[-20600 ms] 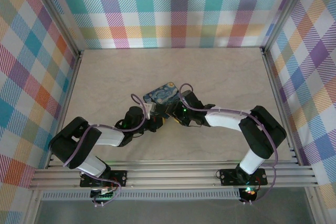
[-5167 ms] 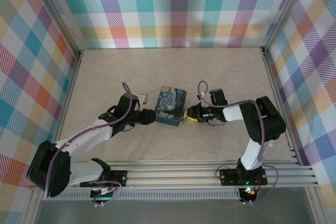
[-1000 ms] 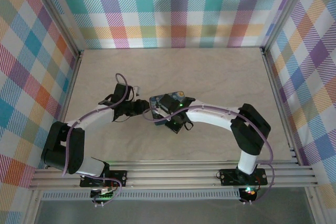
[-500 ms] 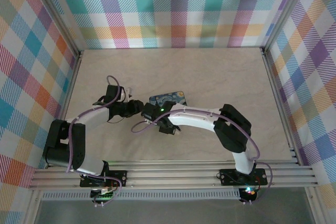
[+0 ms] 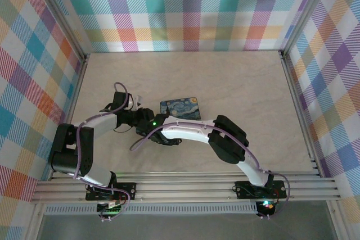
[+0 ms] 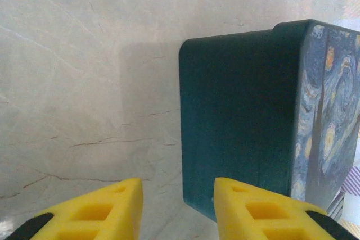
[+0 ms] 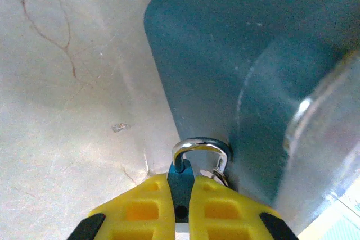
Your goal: Unlock the padlock with the key
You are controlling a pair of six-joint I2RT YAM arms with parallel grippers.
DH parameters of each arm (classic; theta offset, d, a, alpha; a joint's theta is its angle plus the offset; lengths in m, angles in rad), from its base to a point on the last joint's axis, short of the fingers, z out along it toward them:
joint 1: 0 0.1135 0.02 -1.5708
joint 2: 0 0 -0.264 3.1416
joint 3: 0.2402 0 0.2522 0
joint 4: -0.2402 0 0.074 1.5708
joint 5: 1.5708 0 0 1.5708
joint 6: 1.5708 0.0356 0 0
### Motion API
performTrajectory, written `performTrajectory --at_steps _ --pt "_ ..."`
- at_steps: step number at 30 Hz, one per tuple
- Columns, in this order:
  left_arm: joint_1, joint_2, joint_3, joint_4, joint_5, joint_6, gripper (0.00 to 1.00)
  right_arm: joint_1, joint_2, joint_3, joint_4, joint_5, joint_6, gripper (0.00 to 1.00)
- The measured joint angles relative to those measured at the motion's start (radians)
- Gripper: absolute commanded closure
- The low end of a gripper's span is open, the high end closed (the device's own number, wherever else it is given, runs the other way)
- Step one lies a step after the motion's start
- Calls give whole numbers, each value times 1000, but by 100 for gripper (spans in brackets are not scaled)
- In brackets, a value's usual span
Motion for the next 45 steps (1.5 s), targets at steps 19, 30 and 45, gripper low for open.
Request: performTrajectory --at_steps 19,30,45 --pt "5 -352 26 -288 -260 79 50 -94 -468 -268 303 -443 246 100" --pt "5 -443 53 -425 -292 116 0 -667 -644 -342 154 -673 415 100" --pt "-9 -412 60 -487 -272 116 0 -1011 -247 -345 -23 -638 426 76"
